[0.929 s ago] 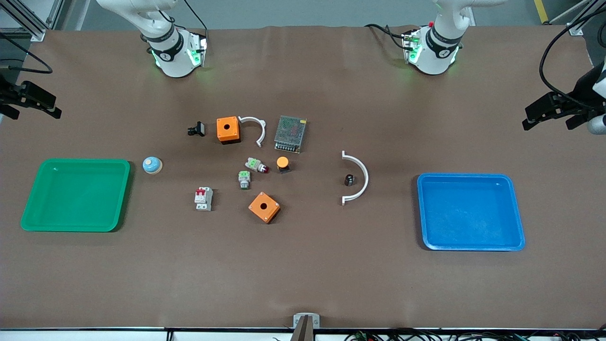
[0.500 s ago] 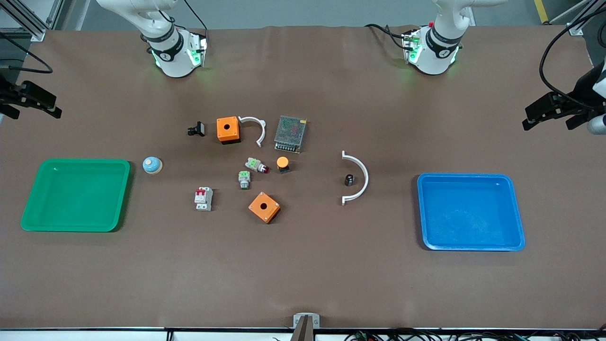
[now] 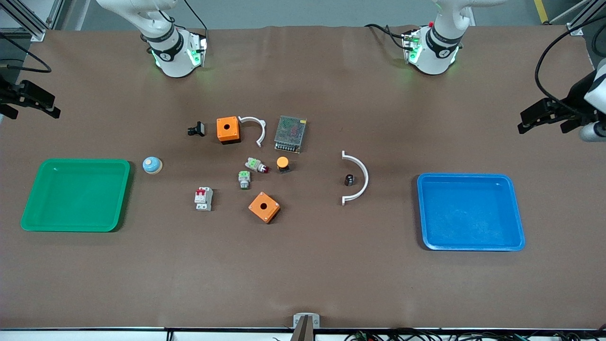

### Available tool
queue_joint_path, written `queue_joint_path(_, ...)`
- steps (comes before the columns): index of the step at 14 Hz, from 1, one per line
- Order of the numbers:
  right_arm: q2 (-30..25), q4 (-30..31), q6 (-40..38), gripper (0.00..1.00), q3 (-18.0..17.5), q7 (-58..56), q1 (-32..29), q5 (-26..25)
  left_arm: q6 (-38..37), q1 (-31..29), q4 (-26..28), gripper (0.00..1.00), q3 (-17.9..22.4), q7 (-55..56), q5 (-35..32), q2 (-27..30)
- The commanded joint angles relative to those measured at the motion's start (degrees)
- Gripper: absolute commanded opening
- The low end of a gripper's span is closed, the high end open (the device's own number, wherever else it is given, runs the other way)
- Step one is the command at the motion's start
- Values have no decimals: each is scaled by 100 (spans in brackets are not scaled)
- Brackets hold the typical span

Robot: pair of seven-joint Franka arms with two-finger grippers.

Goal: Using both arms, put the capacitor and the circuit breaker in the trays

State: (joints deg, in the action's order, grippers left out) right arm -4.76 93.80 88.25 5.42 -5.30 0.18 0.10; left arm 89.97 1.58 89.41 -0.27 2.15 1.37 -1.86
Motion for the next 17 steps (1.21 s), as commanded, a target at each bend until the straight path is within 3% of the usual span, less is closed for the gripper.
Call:
queue_joint_path(1,431,-220,16,100,-41,-58,-97,-10,-76,140,-38,100,-112,31,73,-297)
queue_joint_path(5,940,-327,314,100,-41,-59,-89,-44,20,237,-20,100,-411,776,891,-885)
queue_joint_path(8,1134,-318,508,100,-41,-76,-71,-62,432,693,-11,100,-544,1478,856,-1351)
queue_joint_path(13,1496,-292,535,100,-41,29,-44,-63,1749,1493,-11,100,-544,2552,848,-2203)
queue_joint_path(17,1531,5,867,100,-59,536,253,376,2568,2073,-11,100,-526,3614,453,-2705)
